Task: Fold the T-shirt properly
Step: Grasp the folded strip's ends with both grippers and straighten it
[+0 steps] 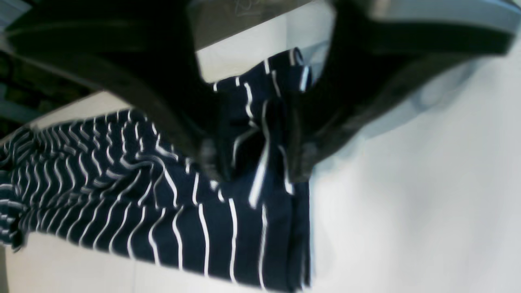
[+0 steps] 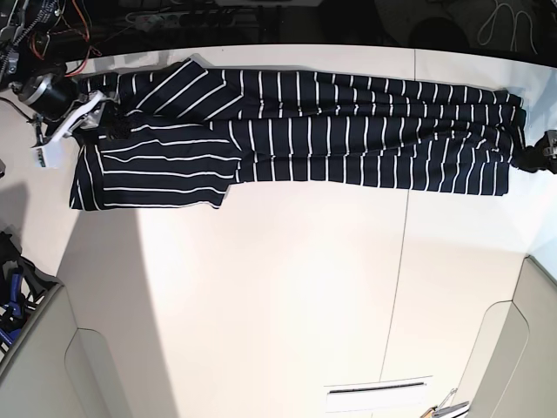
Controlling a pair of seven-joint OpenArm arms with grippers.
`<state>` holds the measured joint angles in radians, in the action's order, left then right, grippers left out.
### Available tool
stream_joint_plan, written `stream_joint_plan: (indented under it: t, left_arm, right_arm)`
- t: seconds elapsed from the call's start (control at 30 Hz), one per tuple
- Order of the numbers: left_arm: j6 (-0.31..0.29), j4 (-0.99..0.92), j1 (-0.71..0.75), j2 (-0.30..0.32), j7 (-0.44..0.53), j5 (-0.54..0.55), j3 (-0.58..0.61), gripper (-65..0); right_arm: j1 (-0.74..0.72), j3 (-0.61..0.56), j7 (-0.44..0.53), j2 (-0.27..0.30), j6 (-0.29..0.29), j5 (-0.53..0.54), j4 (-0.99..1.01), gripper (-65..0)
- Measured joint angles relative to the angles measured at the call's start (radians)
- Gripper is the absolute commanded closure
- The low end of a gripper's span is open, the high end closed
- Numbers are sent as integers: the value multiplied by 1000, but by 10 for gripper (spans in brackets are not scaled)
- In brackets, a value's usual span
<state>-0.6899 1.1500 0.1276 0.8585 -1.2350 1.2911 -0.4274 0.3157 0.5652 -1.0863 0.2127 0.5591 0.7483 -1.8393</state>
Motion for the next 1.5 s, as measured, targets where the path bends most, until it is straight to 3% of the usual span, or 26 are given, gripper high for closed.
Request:
stream_joint_plan:
  t: [0.1,0.13,0.3,0.4,0.57,0.67,1.2,1.5]
  left_arm:
    - [0,0,0,0,18,0,-50,-361]
    - [0,0,0,0,25,0,-57,-361]
    - [0,0,0,-43,71,-84,-64,-363]
    - [0,0,0,-99,85,-130,-64,-424]
    - [0,-3,7,-160,177,-291,-63,-427]
    - [0,-5,27,-151,231,-292,-63,-427]
    - [-5,-60,66,-150,267,-256,-64,-427]
    - [-11,-62,61,-177,169,-120,-23,-427]
  right_arm:
    - [0,33,16,-23,1,9,-13,-22]
    - [0,35,26,-32,1,8,-14,0]
    - [-5,35,73,-70,2,10,-14,0]
    - [-6,35,90,-90,6,10,-14,0]
    - [-22,33,90,-121,7,-16,-14,0]
    - [-22,31,90,-121,7,-25,-14,0]
    - [-22,31,90,-121,8,-27,-14,0]
    - [-22,31,90,-121,8,-25,-14,0]
